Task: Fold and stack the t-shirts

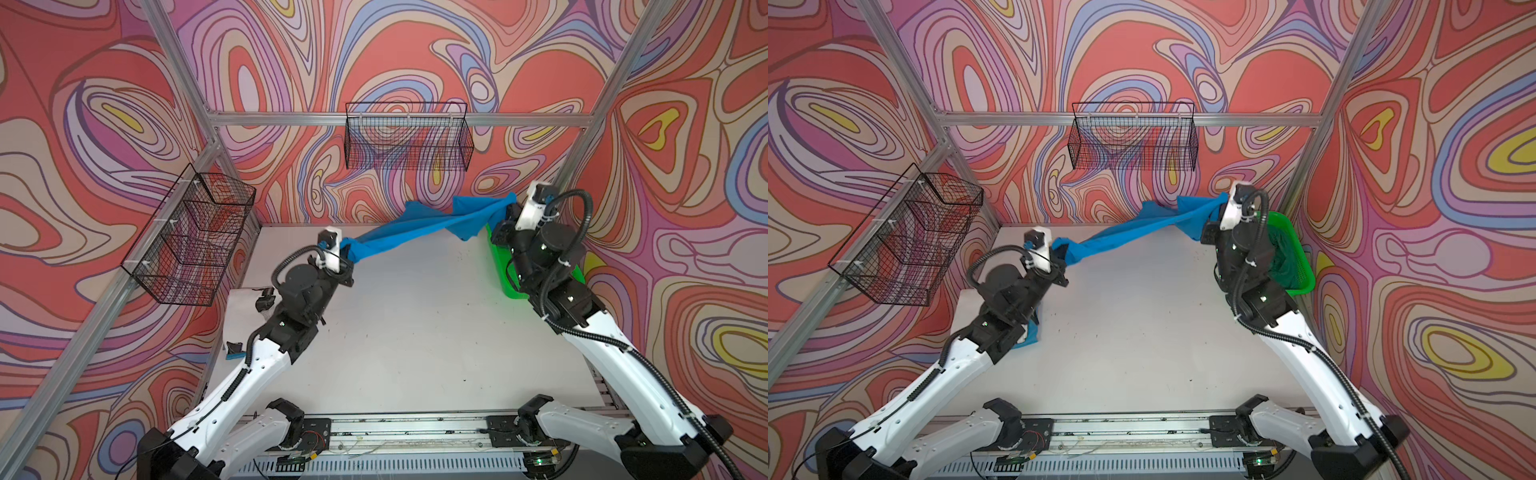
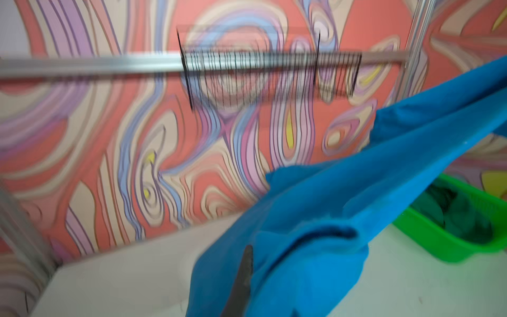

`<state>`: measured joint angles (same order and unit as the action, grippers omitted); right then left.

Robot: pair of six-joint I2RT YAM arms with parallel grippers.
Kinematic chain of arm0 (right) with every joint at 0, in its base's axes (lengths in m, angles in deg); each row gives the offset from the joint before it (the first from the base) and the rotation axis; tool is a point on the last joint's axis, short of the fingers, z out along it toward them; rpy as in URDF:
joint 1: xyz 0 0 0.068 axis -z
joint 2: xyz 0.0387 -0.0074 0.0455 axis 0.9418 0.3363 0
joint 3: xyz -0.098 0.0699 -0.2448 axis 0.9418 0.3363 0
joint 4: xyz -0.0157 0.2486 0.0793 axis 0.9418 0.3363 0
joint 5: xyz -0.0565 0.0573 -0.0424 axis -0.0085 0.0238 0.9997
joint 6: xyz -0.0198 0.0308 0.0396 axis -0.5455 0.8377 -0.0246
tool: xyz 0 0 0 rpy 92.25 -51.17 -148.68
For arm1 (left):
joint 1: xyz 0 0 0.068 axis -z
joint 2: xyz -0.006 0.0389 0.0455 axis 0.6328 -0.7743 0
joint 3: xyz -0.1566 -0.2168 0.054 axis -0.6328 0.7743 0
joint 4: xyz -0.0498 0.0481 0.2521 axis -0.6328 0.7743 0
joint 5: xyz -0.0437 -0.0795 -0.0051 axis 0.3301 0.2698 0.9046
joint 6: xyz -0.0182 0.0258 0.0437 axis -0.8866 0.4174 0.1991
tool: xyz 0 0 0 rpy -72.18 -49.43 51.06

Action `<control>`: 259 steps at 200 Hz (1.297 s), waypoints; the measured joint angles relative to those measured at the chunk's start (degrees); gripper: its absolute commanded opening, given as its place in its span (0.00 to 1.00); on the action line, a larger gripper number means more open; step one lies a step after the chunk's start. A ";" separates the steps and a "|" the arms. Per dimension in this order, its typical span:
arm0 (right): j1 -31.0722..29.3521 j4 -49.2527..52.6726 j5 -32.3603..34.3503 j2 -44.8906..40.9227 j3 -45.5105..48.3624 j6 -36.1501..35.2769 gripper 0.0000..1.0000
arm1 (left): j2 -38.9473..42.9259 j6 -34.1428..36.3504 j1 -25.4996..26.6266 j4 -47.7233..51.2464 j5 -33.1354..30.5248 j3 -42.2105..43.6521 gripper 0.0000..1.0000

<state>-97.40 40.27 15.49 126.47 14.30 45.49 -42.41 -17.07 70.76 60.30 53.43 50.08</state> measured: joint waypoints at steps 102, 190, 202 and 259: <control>-1.97 36.39 -21.33 -32.35 27.98 34.56 0.58 | 14.19 -18.93 62.31 8.41 -51.23 24.48 0.99; -1.97 49.11 -12.20 -21.31 10.84 34.71 0.70 | 5.53 -27.80 31.89 25.77 -31.61 6.75 1.00; -1.97 48.00 -12.07 -17.51 10.38 33.40 0.70 | -1.75 -29.49 29.14 26.56 -25.75 1.27 1.00; -1.97 42.27 -12.83 -11.80 12.50 30.34 0.71 | -27.19 -41.18 22.97 28.04 -5.95 -9.66 0.98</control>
<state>-99.37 82.54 2.66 114.67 26.81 75.83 -69.60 -58.25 93.74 88.35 47.49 40.42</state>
